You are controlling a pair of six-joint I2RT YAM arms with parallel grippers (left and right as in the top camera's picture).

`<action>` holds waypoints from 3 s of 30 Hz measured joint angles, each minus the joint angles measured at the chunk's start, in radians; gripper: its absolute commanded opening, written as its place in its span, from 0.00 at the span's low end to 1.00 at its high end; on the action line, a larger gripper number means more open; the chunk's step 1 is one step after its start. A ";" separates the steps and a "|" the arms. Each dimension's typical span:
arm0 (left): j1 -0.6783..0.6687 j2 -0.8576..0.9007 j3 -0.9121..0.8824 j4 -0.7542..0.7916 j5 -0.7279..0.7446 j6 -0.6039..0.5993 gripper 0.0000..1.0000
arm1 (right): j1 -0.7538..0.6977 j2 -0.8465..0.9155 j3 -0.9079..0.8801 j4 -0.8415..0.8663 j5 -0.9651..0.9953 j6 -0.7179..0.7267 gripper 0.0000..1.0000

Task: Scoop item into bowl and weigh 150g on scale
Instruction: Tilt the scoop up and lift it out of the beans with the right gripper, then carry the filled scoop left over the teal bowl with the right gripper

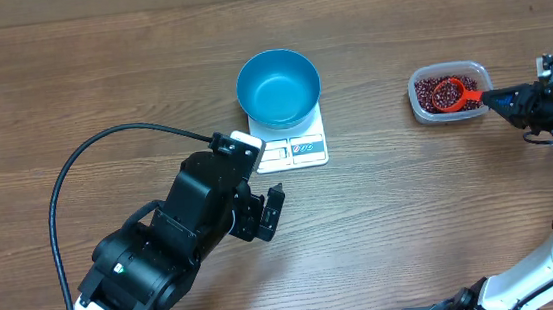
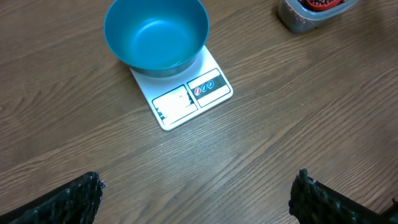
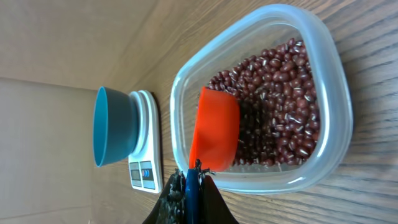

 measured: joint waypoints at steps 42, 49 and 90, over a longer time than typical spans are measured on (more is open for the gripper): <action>0.000 0.000 0.000 0.000 0.000 0.000 0.99 | 0.000 0.000 -0.001 -0.135 -0.269 0.000 0.04; 0.000 0.000 0.000 0.000 0.000 0.000 0.99 | 0.036 0.000 -0.001 -0.148 -0.312 0.000 0.04; 0.000 0.000 0.000 0.000 0.000 0.000 0.99 | 0.486 0.000 -0.001 -0.007 -0.348 0.091 0.04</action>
